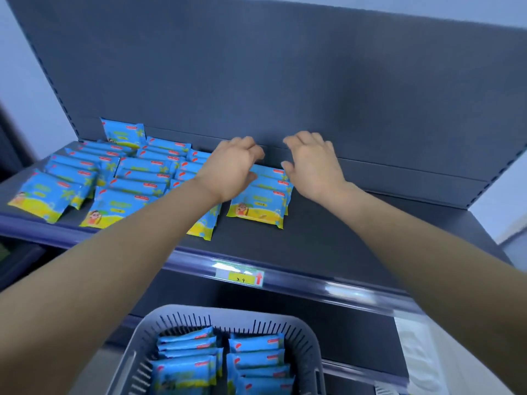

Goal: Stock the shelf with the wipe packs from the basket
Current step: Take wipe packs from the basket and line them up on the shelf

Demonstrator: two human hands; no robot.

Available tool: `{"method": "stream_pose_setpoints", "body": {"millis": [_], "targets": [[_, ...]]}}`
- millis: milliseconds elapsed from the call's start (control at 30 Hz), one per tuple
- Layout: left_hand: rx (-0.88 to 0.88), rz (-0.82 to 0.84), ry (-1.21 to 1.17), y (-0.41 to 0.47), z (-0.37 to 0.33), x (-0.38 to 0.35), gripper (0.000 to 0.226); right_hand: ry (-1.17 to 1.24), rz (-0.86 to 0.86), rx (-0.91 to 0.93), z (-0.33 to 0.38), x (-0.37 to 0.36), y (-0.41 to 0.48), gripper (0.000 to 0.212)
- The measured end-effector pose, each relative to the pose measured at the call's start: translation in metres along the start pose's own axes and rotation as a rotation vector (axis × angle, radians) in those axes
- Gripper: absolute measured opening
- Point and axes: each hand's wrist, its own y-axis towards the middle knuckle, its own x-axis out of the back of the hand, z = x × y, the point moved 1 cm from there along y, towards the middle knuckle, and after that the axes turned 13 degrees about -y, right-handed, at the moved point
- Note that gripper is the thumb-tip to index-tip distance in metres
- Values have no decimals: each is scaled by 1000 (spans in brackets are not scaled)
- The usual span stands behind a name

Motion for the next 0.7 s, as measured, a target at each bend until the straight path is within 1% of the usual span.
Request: {"method": "stream_pose_setpoints", "body": {"millis": [167, 267, 367, 433, 500, 533, 600, 700], "targets": [[-145, -203, 58, -33, -29, 63, 44, -39, -156, 31, 21, 60, -24, 47], [-220, -296, 83, -57, -46, 96, 45, -54, -253, 15, 31, 95, -44, 48], [-290, -376, 59, -85, -59, 119, 45, -22, -337, -23, 41, 121, -68, 48], [-317, -400, 36, -107, -63, 123, 43, 12, -378, -50, 50, 127, -90, 47], [-316, -381, -15, -130, -63, 116, 42, 40, -368, -49, 62, 120, -114, 46], [-319, -345, -41, -141, -63, 107, 41, 40, -337, -35, 70, 111, -125, 45], [-300, -236, -103, -169, -61, 80, 40, 45, -226, -12, 86, 86, -152, 43], [-243, -80, -134, -206, -53, 33, 40, 32, -98, 5, 104, 45, -187, 42]]}}
